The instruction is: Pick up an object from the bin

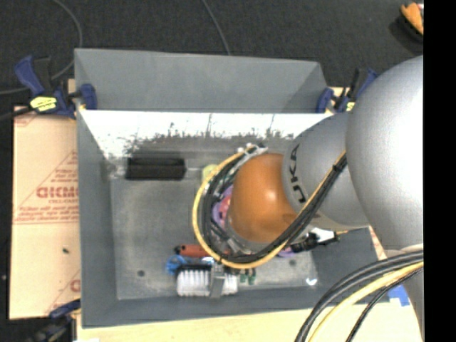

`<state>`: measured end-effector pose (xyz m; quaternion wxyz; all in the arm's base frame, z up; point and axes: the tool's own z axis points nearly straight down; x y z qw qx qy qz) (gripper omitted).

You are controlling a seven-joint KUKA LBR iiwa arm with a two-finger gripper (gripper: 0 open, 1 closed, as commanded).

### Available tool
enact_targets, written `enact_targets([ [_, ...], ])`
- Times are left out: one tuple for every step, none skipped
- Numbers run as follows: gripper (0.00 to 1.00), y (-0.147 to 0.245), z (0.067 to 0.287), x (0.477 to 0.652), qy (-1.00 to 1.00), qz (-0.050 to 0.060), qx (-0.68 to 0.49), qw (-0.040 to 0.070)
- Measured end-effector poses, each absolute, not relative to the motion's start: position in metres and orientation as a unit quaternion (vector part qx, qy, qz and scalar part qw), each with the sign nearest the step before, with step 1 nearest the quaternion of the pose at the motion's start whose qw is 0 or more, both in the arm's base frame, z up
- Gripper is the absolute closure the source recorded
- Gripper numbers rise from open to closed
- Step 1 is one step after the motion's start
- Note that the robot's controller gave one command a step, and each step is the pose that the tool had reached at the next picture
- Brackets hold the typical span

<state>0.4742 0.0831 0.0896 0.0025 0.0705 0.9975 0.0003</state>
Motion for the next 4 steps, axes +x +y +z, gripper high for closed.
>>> enact_targets([
  [1.00, 0.083, 0.110, 0.474, 0.998, 0.001, 0.070, 0.003],
  [1.00, 0.083, 0.133, 0.475, 0.998, 0.000, 0.070, 0.003],
  [1.00, 0.083, 0.157, 0.474, 0.998, 0.000, 0.069, 0.003],
  [1.00, 0.083, 0.167, 0.475, 0.998, 0.001, 0.069, 0.004],
])
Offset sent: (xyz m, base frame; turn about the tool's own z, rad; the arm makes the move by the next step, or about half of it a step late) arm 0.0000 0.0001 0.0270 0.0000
